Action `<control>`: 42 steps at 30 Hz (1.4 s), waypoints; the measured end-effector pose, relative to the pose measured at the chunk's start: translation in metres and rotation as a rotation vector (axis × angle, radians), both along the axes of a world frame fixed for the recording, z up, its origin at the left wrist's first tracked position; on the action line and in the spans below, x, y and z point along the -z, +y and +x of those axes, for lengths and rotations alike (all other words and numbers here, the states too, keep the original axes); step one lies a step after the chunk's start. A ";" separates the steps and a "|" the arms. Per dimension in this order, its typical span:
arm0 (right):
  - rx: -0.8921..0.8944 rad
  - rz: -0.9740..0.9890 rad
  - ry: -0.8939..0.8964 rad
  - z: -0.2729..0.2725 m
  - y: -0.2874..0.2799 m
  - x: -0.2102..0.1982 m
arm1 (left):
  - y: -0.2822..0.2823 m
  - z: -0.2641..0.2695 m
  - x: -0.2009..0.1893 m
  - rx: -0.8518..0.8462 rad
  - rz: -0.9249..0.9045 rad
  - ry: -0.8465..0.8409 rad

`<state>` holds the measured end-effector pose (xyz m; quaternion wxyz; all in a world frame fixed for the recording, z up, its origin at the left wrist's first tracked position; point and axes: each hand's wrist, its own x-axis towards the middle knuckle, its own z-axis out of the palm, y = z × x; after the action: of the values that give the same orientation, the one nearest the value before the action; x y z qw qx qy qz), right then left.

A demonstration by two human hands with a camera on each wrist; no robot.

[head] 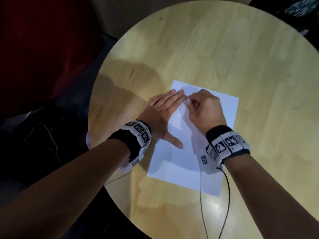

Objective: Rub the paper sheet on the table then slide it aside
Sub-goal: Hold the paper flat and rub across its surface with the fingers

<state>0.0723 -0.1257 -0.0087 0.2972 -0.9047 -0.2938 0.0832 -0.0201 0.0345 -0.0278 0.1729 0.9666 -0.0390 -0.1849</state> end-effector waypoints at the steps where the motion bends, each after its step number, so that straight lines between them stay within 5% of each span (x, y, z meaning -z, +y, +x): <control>1: -0.010 -0.001 0.004 -0.009 -0.002 -0.001 | 0.000 0.000 0.000 0.001 -0.003 -0.005; 6: -0.231 -0.032 0.145 -0.056 -0.025 -0.016 | -0.001 -0.005 0.003 0.007 -0.018 -0.081; 11: 0.012 0.005 0.025 -0.006 -0.002 -0.002 | -0.002 -0.002 0.000 0.009 -0.006 0.006; 18: -0.200 -0.015 0.162 -0.079 -0.033 -0.021 | 0.000 -0.006 0.002 -0.004 -0.022 -0.091; 25: 0.019 -0.033 0.005 -0.011 0.004 0.001 | 0.000 -0.003 -0.001 -0.016 -0.034 -0.045; 30: -0.170 -0.037 0.121 -0.082 -0.023 -0.025 | 0.000 -0.006 0.000 -0.020 -0.025 -0.083; 36: -0.027 -0.067 -0.002 -0.010 0.008 -0.004 | -0.001 -0.004 0.000 -0.030 -0.033 -0.041; 42: -0.239 -0.046 0.156 -0.076 -0.020 -0.028 | 0.000 -0.007 0.003 -0.029 -0.026 -0.084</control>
<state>-0.0040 -0.1455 0.0195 0.2861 -0.8607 -0.3734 0.1947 -0.0271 0.0341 -0.0312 0.1866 0.9717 -0.0346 -0.1408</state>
